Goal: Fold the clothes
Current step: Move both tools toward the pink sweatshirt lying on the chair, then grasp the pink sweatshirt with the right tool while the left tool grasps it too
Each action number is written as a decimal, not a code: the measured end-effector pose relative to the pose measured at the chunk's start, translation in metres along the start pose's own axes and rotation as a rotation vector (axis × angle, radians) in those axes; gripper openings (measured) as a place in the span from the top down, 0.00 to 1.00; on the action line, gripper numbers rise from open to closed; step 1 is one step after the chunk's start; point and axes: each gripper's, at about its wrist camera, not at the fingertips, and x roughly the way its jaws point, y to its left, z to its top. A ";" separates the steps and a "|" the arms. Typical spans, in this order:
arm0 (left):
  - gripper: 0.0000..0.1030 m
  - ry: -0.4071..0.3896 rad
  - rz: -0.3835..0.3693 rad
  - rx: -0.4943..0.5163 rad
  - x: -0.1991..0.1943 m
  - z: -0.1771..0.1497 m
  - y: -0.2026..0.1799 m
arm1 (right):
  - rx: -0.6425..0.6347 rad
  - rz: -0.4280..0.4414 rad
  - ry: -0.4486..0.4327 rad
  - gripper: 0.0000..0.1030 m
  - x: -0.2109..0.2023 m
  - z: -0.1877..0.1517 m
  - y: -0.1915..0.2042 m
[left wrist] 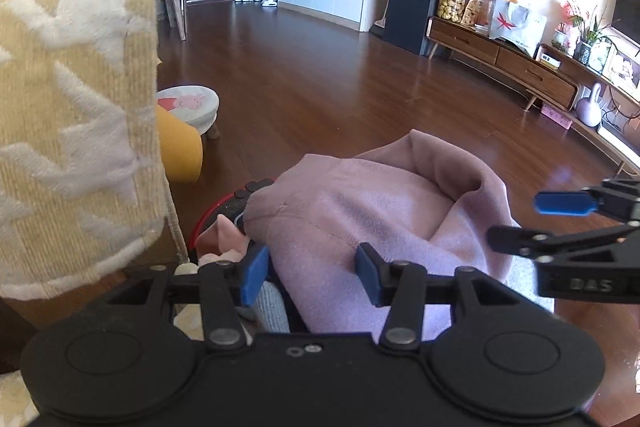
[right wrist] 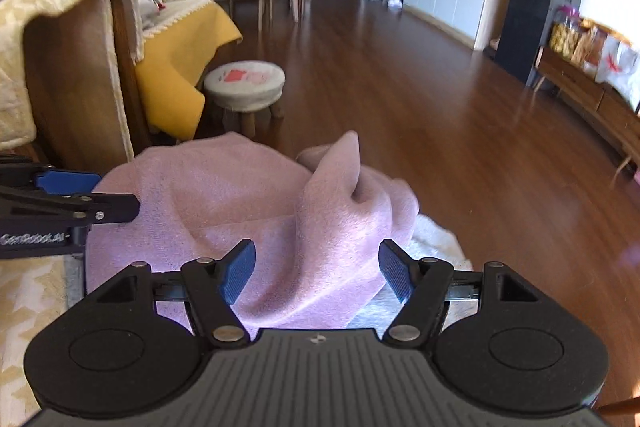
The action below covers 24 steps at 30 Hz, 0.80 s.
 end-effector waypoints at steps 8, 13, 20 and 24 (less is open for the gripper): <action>0.00 -0.001 -0.019 -0.016 -0.002 0.001 0.001 | 0.107 0.028 0.087 0.84 0.022 0.000 -0.009; 0.00 -0.002 -0.013 -0.011 -0.002 -0.001 -0.003 | 0.135 0.011 0.035 0.94 0.004 0.001 -0.014; 0.00 -0.010 -0.060 -0.017 -0.009 0.005 -0.012 | 0.182 -0.074 -0.008 0.95 -0.024 -0.013 -0.046; 0.00 -0.005 -0.117 -0.013 -0.009 0.009 -0.023 | 0.196 -0.113 -0.017 1.00 -0.039 -0.022 -0.063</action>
